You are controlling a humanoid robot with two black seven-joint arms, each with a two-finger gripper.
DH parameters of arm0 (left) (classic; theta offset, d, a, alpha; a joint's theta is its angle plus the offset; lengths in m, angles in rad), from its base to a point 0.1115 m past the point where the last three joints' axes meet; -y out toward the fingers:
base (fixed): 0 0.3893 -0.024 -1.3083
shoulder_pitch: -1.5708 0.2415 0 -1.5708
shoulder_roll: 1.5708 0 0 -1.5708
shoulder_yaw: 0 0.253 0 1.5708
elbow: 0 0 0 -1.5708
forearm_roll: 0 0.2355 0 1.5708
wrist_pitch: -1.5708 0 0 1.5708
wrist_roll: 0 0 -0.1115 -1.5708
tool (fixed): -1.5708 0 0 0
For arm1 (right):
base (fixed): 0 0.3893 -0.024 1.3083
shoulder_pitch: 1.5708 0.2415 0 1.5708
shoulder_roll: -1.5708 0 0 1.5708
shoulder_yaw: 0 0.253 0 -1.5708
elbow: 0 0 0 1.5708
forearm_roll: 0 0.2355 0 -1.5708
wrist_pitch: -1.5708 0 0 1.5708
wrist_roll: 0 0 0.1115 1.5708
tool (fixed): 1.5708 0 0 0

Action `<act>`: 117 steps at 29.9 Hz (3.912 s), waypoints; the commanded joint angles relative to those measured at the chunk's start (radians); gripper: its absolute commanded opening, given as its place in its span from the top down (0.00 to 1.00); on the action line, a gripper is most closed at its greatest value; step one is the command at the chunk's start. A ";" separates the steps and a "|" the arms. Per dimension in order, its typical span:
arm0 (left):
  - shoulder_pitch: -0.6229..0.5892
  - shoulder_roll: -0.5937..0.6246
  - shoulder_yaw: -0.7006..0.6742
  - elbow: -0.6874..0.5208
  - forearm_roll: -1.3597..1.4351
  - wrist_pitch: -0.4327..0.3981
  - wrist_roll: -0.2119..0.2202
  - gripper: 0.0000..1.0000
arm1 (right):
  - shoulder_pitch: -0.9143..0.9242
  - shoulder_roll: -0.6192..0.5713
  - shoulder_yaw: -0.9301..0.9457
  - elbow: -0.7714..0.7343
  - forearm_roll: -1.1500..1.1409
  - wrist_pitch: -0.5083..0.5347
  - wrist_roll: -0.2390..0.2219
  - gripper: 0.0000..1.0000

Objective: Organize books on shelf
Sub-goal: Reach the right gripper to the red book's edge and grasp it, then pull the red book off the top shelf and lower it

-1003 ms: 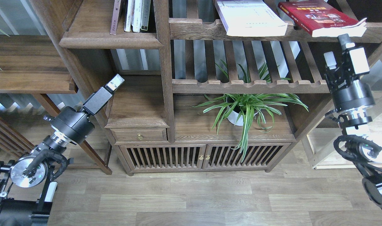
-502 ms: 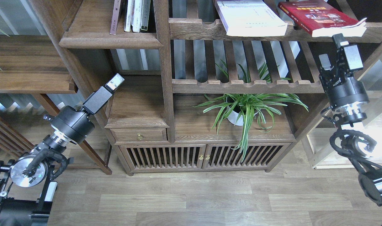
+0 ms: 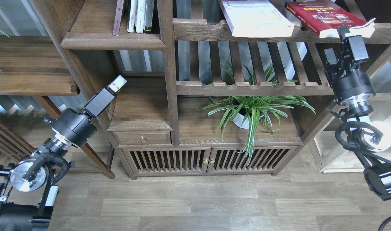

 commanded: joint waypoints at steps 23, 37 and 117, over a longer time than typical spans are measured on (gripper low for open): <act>0.010 0.000 -0.011 0.003 -0.005 -0.028 0.000 0.01 | 0.042 0.008 0.002 -0.031 0.001 -0.010 0.000 0.00; 0.010 0.000 -0.018 0.003 -0.005 -0.028 0.000 0.01 | 0.099 0.008 0.002 -0.071 -0.001 -0.059 0.000 0.00; 0.047 0.000 -0.033 0.001 -0.007 -0.028 0.000 0.01 | 0.040 0.015 0.134 -0.110 -0.010 -0.018 -0.024 0.96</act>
